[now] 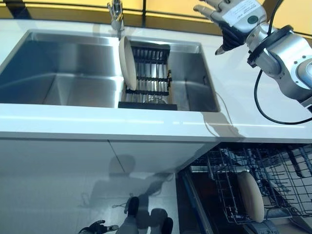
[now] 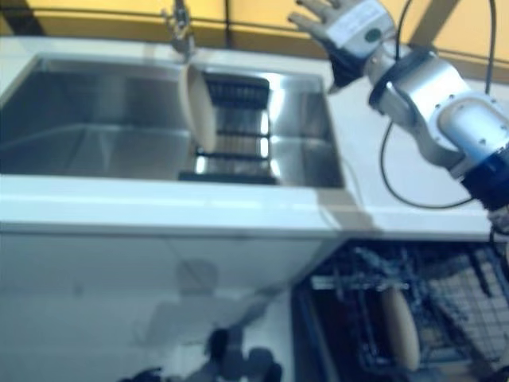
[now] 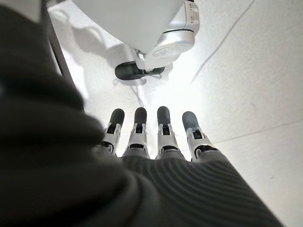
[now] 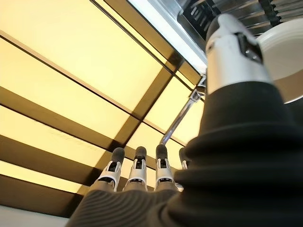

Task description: Take plates into dishwasher

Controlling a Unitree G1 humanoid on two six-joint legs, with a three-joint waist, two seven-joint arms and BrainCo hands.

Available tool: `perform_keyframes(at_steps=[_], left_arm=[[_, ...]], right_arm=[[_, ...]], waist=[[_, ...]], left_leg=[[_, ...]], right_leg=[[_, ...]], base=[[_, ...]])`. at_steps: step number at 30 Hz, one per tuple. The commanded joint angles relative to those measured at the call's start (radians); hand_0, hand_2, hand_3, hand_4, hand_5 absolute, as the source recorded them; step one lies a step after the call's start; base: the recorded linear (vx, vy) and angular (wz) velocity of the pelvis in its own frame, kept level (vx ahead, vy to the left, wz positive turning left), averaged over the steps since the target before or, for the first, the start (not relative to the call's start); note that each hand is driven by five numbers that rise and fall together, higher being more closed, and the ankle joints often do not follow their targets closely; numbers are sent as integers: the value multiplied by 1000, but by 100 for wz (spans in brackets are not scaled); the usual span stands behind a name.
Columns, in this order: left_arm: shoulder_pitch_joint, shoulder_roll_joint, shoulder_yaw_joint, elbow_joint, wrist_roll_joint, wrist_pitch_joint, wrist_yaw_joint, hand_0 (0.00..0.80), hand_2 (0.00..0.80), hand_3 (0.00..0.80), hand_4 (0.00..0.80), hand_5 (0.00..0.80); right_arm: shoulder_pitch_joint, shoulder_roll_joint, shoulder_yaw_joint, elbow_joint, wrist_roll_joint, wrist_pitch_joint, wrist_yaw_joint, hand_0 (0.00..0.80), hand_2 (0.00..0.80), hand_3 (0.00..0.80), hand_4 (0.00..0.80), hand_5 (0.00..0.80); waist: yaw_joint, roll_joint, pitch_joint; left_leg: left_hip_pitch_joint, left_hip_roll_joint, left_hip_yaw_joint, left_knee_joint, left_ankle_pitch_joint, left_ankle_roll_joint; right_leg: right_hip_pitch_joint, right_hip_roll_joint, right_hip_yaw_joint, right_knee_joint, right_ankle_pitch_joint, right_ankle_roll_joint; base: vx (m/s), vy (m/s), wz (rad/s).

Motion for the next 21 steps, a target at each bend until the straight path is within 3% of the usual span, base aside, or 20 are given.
perform_keyframes(at_steps=[1, 3, 4, 5, 6, 7, 9, 10, 12, 13, 15, 18, 21], left_arm=[[-25, 20, -22, 12, -20, -19, -2, 0, 0, 0, 0, 0], [-38, 24, -17, 16, -21, -14, -9, 0, 0, 0, 0, 0], [-46, 25, -15, 11, 2, -10, -17, 0, 0, 0, 0, 0], [-48, 25, -16, 8, 10, -9, -21, 0, 0, 0, 0, 0], [-54, 24, -23, -1, 30, 3, -40, 0, 0, 0, 0, 0], [-54, 21, -27, -11, 34, 18, -54, 0, 0, 0, 0, 0], [-85, 39, -43, -13, 13, 34, -75, 0, 0, 0, 0, 0], [-122, 45, -52, -4, 9, 34, -84, 0, 0, 0, 0, 0], [-176, 53, -75, 2, -3, 21, -81, 0, 0, 0, 0, 0], [-192, 57, -85, 3, -8, 12, -74, 0, 0, 0, 0, 0], [-200, 50, -92, 3, 22, -8, -55, 0, 0, 0, 0, 0], [-188, 35, -108, 1, 62, -4, -80, 0, 0, 0, 0, 0], [-195, 30, -120, 9, 52, -19, -63, 0, 0, 0, 0, 0]], right_arm=[[-143, -5, 53, 22, -30, 36, -60, 0, 0, 0, 0, 0], [-141, 0, 50, 21, -34, 31, -57, 0, 0, 0, 0, 0], [-129, 1, 42, 21, -52, 31, -47, 0, 0, 0, 0, 0], [-124, -1, 40, 23, -54, 32, -50, 0, 0, 0, 0, 0], [-103, -12, 29, 22, -53, 30, -57, 0, 0, 0, 0, 0], [-66, -21, 0, 12, -78, 21, -49, 0, 0, 0, 0, 0], [-28, -15, -34, 3, -129, 25, -34, 0, 0, 0, 0, 0], [-55, 1, -7, 30, -144, 41, -47, 0, 0, 0, 0, 0], [-117, 41, 34, 89, -170, 60, -69, 0, 0, 0, 0, 0], [-117, 61, 29, 123, -190, 57, -88, 0, 0, 0, 0, 0], [-117, 72, 36, 152, -162, 63, -125, 0, 0, 0, 0, 0], [-169, 44, 84, 162, -127, 67, -80, 0, 0, 0, 0, 0], [-180, 62, 111, 210, -116, 46, -101, 0, 0, 0, 0, 0]], waist=[[27, -35, 3], [30, -36, 3], [32, -23, 11], [28, -17, 12], [16, 1, 26], [1, 14, 31], [-22, 25, 39], [-33, 27, 44], [-43, 31, 67], [-39, 28, 70], [-42, 22, 64], [-53, 13, 57], [-52, 12, 51]], left_leg=[[92, -29, 71, -3, -147, 31], [105, -25, 77, -3, -152, 41], [126, -14, 83, -3, -147, 49], [127, -12, 82, -3, -142, 52], [130, -17, 70, 18, -147, 60], [130, -24, 61, 34, -151, 65], [126, -39, 32, 40, -148, 69], [111, -51, 24, 22, -140, 73], [90, -62, 24, -3, -131, 75], [71, -67, 1, -3, -127, 76], [52, -65, 7, -3, -124, 67], [60, -53, 63, -3, -136, 59], [68, -46, 82, -3, -144, 55]], right_leg=[[-13, -5, 10, 28, -28, 25], [-16, -17, 7, 89, -55, 26], [-48, -34, 11, 243, -110, 23], [-72, -37, 21, 286, -124, 23], [-125, -35, 78, 405, -149, 19], [-153, -33, 124, 418, -133, 29], [-141, -17, 184, 298, -87, 35], [-152, -9, 223, 197, -6, 48], [-201, 12, 266, 123, 63, 68], [-208, 18, 271, 120, 59, 69], [-201, 32, 271, 92, 61, 72], [-166, 30, 225, 45, 67, 71], [-150, 20, 195, 40, 57, 69]], base=[[48, 112, 10], [61, 139, 5], [48, 151, -1], [36, 156, 0], [43, 106, 3], [59, 72, 15], [-3, -25, 44], [-147, -77, 66], [-262, -159, 51], [-200, -217, 63], [-50, -192, 76], [16, -153, 53], [22, -39, 42]])
